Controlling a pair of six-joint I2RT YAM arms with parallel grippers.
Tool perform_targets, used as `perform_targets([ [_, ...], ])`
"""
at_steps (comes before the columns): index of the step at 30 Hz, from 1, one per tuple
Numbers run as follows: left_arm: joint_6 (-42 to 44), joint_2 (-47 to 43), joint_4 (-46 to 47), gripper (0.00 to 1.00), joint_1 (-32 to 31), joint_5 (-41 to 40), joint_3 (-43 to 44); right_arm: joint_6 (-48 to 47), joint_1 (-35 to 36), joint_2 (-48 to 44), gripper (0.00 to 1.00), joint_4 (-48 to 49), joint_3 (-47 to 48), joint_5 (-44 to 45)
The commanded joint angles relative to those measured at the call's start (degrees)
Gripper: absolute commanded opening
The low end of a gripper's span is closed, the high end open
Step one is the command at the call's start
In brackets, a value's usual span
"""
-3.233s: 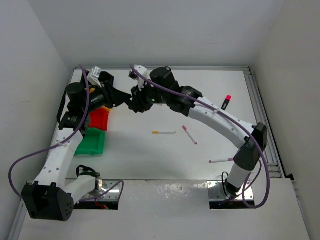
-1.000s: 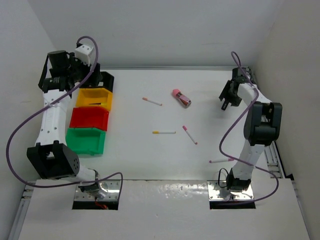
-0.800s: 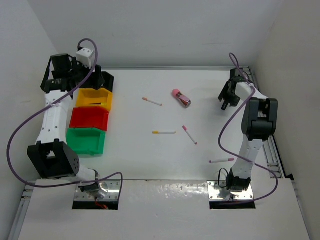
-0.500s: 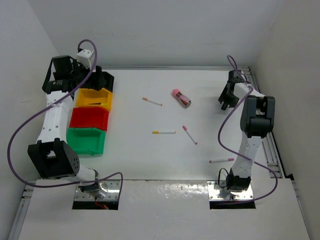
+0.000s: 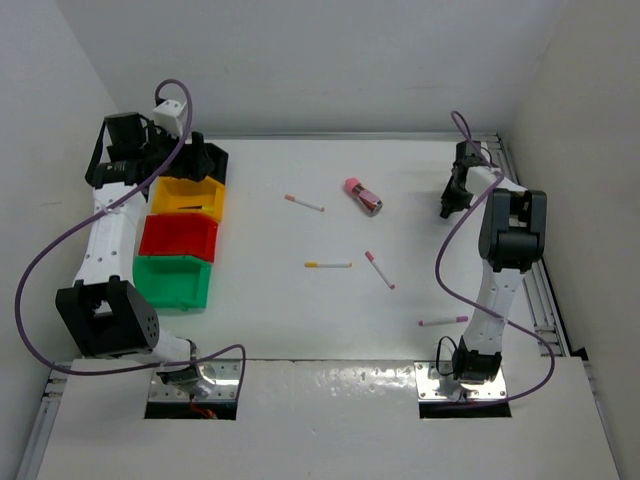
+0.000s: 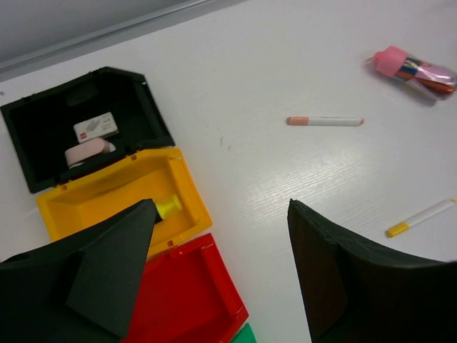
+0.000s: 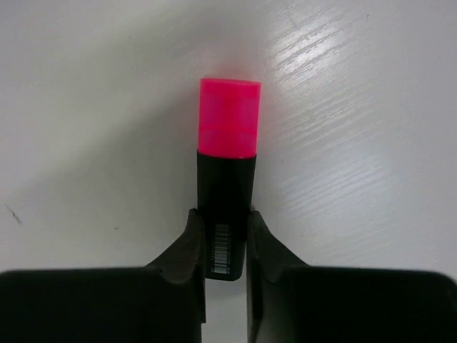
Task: Sort the stationery into containers
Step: Pick up the pen from the center of the board, then place the pen in the storage box.
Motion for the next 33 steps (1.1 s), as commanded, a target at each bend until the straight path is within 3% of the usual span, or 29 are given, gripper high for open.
perform_targets([
  [1, -2.94, -2.07, 3.5, 0.81, 0.9, 6.15, 0.43, -0.08, -0.75, -0.8, 0.0, -0.99, -0.07, -3.34],
  [7, -8.65, -10.66, 15.35, 0.81, 1.69, 18.21, -6.76, -0.34, -0.4, -13.53, 0.0, 0.93, -7.0, -21.6],
  [9, -14.17, -12.61, 18.08, 0.81, 1.26, 18.93, -8.62, -2.0, 1.87, -20.53, 0.0, 1.98, -9.12, -24.26],
  [14, -17.98, -17.45, 17.66, 0.8, -0.85, 20.42, -16.07, -2.72, 9.0, -34.53, 0.0, 5.68, -13.08, -27.17],
  [19, -27.54, -21.58, 21.33, 0.79, -2.88, 21.21, -20.22, -4.74, 21.82, -43.16, 0.0, 5.59, -11.94, -25.78],
  [23, -38.09, -23.96, 27.3, 0.78, -7.61, 17.18, -20.84, -7.37, 34.2, -45.1, 0.0, 7.61, -10.63, -18.32],
  [33, -49.08, -21.06, 32.85, 0.72, -19.05, 9.61, -22.24, -8.25, 46.62, -40.36, 0.0, 9.73, -5.0, -10.13],
])
